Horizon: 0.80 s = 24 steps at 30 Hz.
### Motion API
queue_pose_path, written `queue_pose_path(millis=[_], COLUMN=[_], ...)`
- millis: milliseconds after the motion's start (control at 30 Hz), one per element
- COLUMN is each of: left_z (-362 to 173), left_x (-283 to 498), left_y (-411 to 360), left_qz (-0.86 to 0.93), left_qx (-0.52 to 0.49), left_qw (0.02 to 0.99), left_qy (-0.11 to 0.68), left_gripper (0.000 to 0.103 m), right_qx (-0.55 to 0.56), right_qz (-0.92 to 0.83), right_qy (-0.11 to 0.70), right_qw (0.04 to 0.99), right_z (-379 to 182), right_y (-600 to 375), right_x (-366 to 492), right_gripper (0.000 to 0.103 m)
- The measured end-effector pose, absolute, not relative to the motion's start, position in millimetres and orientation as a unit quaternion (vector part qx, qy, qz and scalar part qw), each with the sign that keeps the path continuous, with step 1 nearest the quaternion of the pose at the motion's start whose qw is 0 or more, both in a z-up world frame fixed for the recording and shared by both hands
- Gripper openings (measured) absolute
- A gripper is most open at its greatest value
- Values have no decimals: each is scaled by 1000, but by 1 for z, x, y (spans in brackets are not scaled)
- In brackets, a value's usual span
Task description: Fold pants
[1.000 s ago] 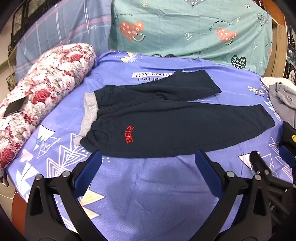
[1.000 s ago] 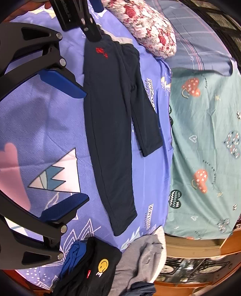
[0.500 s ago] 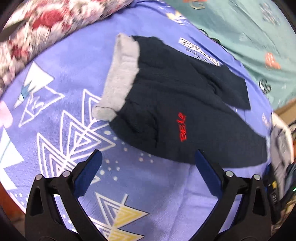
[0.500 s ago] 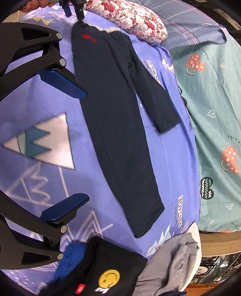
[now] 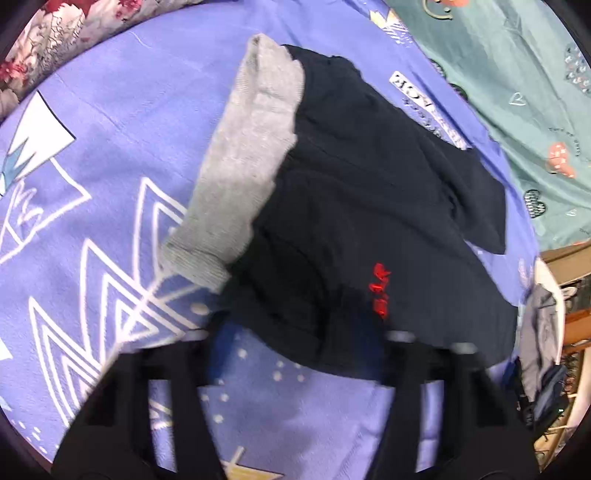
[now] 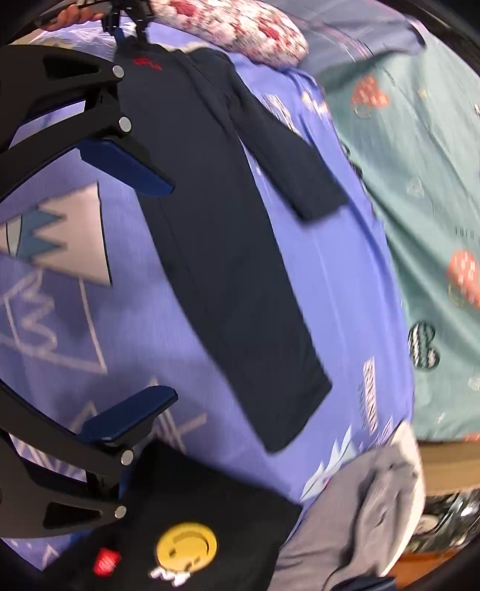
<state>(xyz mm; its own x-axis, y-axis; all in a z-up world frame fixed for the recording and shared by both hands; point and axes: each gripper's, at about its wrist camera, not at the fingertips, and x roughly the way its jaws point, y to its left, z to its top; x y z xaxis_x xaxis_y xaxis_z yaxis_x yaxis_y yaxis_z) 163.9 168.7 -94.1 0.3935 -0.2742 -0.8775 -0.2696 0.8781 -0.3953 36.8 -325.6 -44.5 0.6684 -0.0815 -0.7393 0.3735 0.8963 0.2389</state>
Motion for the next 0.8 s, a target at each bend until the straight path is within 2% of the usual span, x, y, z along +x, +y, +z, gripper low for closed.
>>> queue_pose_path(millis=[33,133,333,600,800], left_z=[-96,-92,-81,-81,-86], left_x=[165,161,165,166,180], left_y=[170,168,160,169,165], left_qz=[13,25,22,2,-3], left_qx=[-241,-232,-206,-227,-235], left_qw=[797,807,821,819,816], left_qy=[554,543,531,527,528], left_gripper=[15,14,13,13,13], right_qx=[207,272,292,342,335], right_qz=[-142,-131,-116,-106,-134], right_qy=[391,386,398,444,459], right_qw=[885,872,862,821,812], right_z=[-45,-48,-37,-59,-77], right_y=[-341,-375,-401,-433,-450], right_x=[35,34,67,93,117], right_gripper=[102,102,102,85,84])
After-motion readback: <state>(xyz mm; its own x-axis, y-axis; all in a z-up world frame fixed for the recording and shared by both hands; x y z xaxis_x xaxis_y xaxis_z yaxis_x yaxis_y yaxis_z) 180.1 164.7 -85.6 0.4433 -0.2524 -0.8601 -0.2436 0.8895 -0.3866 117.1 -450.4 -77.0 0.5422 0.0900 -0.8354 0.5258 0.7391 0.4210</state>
